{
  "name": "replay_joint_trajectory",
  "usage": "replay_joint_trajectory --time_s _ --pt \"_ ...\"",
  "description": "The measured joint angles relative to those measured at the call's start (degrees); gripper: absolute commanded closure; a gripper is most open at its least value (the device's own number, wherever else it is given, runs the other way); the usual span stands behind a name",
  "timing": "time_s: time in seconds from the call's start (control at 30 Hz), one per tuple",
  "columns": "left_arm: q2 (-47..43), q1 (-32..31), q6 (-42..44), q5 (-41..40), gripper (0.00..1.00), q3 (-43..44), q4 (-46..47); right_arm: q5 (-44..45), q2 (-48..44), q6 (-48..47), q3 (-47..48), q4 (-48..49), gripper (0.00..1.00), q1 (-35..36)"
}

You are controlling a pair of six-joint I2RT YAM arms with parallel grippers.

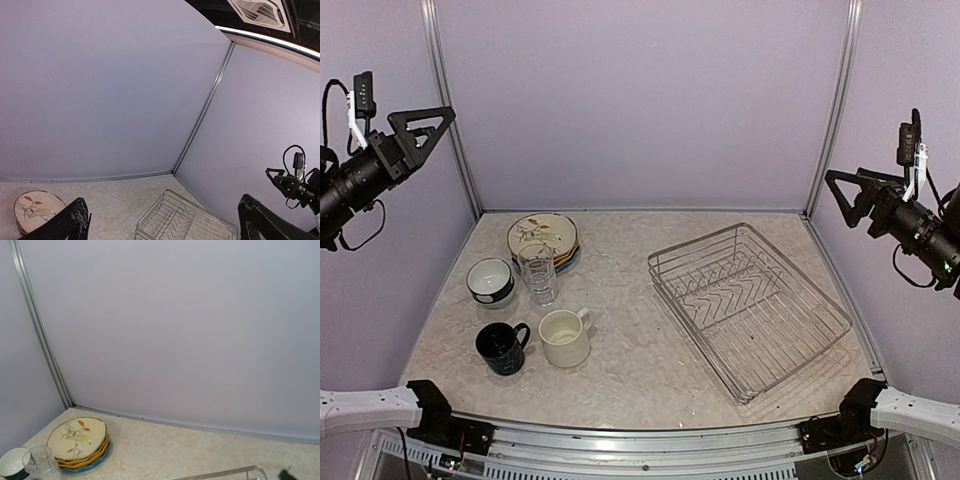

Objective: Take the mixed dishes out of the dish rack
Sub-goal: Reset both arms

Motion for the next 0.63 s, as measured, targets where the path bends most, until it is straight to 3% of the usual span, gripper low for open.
replay_joint_trajectory --time_s 0.63 --pt "-2.54 0.00 0.74 -1.25 0.01 -4.48 0.20 2.12 0.57 0.98 -0.04 0.57 0.00 0.00"
